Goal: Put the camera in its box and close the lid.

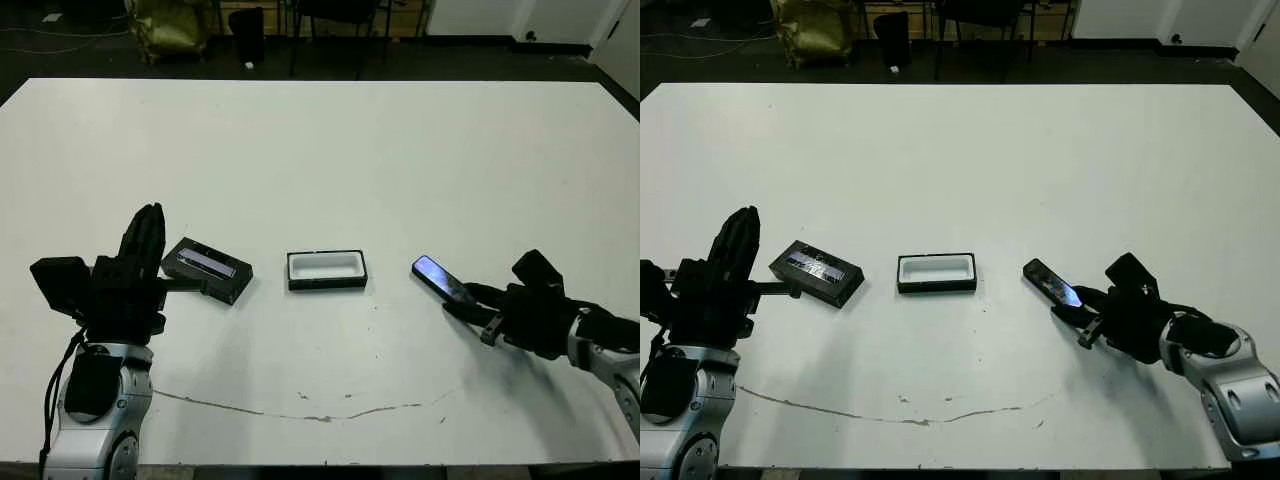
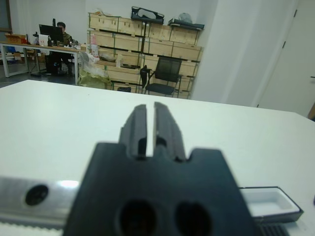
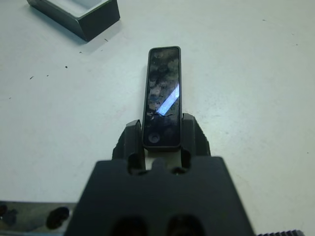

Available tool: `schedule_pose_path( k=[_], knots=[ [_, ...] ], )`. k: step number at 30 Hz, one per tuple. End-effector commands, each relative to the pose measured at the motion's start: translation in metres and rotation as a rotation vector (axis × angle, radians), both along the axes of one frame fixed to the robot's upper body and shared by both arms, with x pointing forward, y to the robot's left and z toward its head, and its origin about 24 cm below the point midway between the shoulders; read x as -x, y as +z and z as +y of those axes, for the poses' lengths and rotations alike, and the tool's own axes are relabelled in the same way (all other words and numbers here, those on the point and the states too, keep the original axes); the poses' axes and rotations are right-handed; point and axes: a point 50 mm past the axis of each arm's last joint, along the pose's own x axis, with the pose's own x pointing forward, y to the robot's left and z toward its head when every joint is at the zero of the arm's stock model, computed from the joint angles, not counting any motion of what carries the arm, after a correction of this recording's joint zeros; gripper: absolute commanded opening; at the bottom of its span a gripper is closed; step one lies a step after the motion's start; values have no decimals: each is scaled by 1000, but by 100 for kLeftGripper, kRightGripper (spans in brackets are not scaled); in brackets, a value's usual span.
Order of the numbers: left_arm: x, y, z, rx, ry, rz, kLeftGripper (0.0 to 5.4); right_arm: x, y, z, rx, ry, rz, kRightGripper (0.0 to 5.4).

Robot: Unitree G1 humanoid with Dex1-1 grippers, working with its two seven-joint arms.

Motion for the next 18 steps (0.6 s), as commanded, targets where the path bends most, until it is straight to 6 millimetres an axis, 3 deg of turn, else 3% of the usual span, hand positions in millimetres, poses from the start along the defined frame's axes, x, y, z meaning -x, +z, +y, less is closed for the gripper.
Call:
schedule_pose_path(
  k=[1, 7, 18],
  knots=[
    [2, -5, 2, -5, 10, 38, 0, 6, -12, -8, 28, -25, 82, 34],
    [1, -6, 2, 2, 3, 39, 0, -6, 15, -8, 31, -25, -16, 33],
    [2, -6, 1, -1, 0, 47, 0, -57, 104, 11, -107, 157, -225, 33]
  ],
)
